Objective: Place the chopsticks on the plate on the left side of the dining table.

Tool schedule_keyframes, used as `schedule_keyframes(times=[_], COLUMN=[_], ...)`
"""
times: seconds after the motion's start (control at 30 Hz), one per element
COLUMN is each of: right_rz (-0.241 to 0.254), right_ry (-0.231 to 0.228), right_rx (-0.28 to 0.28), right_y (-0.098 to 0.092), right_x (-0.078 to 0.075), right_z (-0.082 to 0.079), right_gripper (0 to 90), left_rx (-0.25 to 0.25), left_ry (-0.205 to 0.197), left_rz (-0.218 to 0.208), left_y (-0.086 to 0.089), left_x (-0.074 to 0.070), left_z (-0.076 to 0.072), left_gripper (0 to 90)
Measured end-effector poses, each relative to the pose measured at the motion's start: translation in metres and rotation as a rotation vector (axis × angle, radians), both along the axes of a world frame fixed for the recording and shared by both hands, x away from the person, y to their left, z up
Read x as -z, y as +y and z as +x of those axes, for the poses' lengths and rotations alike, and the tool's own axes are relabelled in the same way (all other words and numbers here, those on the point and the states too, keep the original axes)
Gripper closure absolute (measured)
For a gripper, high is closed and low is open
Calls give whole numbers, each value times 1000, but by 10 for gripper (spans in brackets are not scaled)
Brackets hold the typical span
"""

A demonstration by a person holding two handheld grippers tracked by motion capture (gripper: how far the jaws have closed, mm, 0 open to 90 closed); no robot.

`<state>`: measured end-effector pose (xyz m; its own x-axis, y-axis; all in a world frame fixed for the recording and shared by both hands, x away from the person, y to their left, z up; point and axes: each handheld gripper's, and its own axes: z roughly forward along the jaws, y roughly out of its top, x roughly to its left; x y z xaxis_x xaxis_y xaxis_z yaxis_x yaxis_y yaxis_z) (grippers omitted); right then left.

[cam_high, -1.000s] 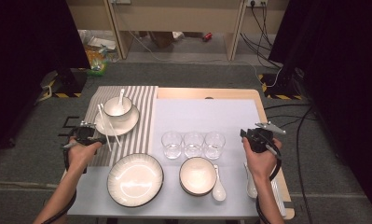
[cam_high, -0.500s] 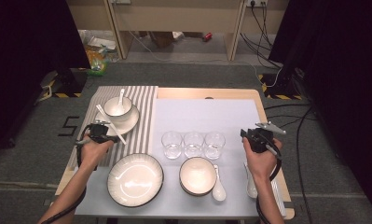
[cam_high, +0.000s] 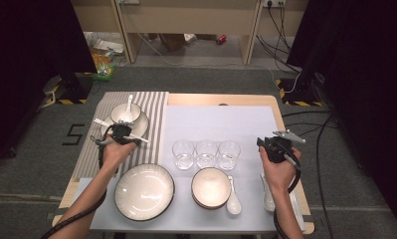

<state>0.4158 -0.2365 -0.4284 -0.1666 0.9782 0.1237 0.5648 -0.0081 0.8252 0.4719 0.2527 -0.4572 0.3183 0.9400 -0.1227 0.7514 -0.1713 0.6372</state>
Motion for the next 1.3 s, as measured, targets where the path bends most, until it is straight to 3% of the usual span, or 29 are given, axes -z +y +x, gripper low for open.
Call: schedule_keyframes(times=[0.37, 0.73, 1.03, 1.1, 1.3], right_rz=[2, 1, -1, -1, -1], right_ry=[-2, -6, -4, -5, -2], right_rx=[3, 0, 0, -3, -4], right_y=[-1, -2, -1, -1, -1], right_x=[0, 0, 0, 0, 0], right_z=[0, 0, 0, 0, 0], right_gripper=[677, 677, 676, 674, 664], left_rx=[4, -13, -7, -1, 11], left_ry=[26, 13, 6, -14, -46], left_rz=[-27, -27, -25, -29, -38], left_y=[-12, -18, -20, -21, -22], left_x=[4, 4, 2, -1, -8], left_z=[27, 39, 41, 37, 29], left_gripper=[897, 897, 894, 887, 790])
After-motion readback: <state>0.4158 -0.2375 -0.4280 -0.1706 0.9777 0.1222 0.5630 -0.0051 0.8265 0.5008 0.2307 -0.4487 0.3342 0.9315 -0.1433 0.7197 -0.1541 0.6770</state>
